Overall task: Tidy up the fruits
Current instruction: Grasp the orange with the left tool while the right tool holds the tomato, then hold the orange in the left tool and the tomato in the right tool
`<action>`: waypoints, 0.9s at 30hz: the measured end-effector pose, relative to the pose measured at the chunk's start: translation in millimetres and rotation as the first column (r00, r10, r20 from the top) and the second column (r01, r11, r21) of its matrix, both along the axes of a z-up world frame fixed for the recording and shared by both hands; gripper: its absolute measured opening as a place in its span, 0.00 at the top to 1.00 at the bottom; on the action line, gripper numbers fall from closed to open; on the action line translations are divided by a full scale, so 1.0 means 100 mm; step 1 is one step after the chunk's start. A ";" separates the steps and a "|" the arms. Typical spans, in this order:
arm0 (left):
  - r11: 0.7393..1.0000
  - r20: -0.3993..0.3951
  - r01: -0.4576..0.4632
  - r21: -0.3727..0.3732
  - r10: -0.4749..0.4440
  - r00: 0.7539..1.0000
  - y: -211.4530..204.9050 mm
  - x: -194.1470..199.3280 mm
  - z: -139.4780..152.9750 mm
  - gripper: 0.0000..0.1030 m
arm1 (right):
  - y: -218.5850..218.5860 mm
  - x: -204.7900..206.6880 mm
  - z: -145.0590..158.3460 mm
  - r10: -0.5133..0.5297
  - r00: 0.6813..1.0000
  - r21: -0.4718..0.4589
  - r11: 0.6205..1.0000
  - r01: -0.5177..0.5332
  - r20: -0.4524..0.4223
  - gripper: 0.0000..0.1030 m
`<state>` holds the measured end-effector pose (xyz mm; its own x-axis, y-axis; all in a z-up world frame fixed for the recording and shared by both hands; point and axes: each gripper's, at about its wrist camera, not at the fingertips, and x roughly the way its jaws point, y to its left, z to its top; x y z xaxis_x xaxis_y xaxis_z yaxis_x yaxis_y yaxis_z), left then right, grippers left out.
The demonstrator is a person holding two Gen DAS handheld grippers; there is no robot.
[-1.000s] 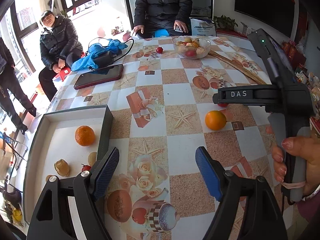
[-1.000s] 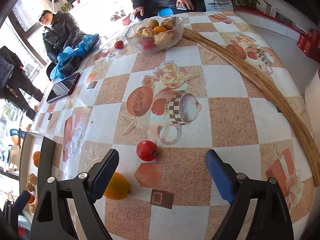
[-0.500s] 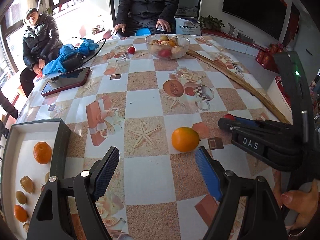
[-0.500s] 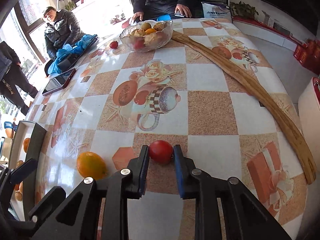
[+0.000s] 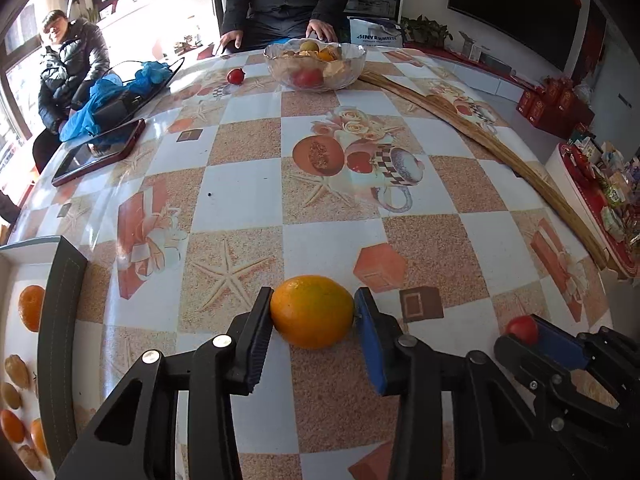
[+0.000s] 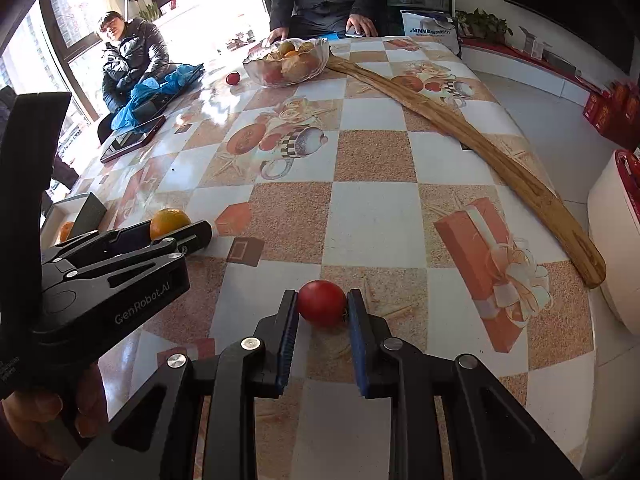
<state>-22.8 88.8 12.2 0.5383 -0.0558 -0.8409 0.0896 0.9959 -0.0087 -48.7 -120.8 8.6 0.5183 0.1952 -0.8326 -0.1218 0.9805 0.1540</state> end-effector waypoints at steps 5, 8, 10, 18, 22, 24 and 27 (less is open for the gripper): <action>1.000 0.036 -0.011 0.014 0.011 0.999 0.18 -0.56 -0.01 0.58 | 0.08 -0.28 -0.03 0.028 0.999 -0.022 0.999 -0.027 0.025 0.75; 0.998 0.049 -0.053 0.015 0.052 0.997 0.33 -0.92 -0.02 0.58 | 0.16 -0.47 -0.05 0.043 0.998 -0.056 0.998 -0.040 0.053 0.75; 0.997 0.058 -0.080 0.025 0.078 0.995 0.41 -1.12 -0.02 0.58 | 0.23 -0.59 -0.05 0.053 0.996 -0.081 0.996 -0.047 0.072 0.75; 0.989 0.068 -0.143 0.033 0.141 0.988 0.54 -1.46 -0.02 0.58 | 0.44 -0.90 -0.07 0.102 0.992 -0.146 0.985 -0.090 0.078 0.75; 0.988 0.075 -0.147 0.037 0.144 0.987 0.54 -1.48 -0.03 0.57 | 0.44 -0.92 -0.08 0.105 0.991 -0.152 0.984 -0.092 0.077 0.75; 0.989 0.074 -0.145 0.036 0.142 0.987 0.54 -1.47 -0.03 0.57 | 0.44 -0.93 -0.08 0.101 0.992 -0.146 0.985 -0.090 0.074 0.75; 0.989 0.073 -0.144 0.038 0.141 0.987 0.53 -1.47 -0.03 0.57 | 0.45 -0.93 -0.09 0.105 0.992 -0.153 0.984 -0.092 0.074 0.75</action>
